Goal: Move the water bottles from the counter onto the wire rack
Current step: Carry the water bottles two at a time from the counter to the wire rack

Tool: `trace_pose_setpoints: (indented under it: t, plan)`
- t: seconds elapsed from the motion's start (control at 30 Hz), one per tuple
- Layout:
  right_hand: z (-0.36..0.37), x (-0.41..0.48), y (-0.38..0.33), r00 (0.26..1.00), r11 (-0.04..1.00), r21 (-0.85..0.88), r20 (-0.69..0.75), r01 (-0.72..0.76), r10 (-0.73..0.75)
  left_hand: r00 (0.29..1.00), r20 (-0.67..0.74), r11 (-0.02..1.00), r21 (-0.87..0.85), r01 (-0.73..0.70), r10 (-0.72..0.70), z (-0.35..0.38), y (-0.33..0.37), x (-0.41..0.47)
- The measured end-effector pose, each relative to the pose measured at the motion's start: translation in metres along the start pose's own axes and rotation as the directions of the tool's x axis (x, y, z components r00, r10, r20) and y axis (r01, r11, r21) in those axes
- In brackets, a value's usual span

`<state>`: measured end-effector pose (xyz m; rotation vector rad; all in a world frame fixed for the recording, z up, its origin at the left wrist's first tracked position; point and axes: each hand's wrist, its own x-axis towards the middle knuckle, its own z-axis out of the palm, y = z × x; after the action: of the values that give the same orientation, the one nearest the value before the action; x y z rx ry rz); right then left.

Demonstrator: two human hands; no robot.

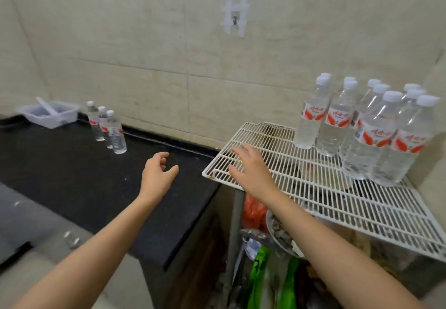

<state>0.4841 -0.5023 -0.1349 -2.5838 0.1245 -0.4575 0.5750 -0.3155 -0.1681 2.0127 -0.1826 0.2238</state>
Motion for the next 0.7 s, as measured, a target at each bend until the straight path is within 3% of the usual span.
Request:
trace_pose_setpoints:
  t: [0.13, 0.4, 0.57, 0.7]
  plan:
    - [0.036, -0.014, -0.040, 0.993, 0.996, -0.017, 0.076, 0.093, -0.091, 0.998, -0.053, 0.999, 0.000, 0.039, -0.039, -0.046, -0.034, -0.015]
    - [0.133, -0.034, -0.152, 0.962, 0.996, 0.007, 0.256, 0.093, -0.092, 0.976, -0.161, 0.989, -0.003, 0.150, -0.149, -0.202, -0.122, -0.055]
    - [0.216, -0.056, -0.251, 0.899, 0.982, 0.071, 0.393, 0.178, -0.191, 0.900, -0.322, 0.951, -0.013, 0.308, -0.295, -0.337, -0.195, -0.095]
    - [0.273, -0.074, -0.308, 0.822, 0.961, 0.115, 0.499, 0.251, -0.274, 0.822, -0.387, 0.899, -0.044, 0.435, -0.417, -0.396, -0.241, -0.123]
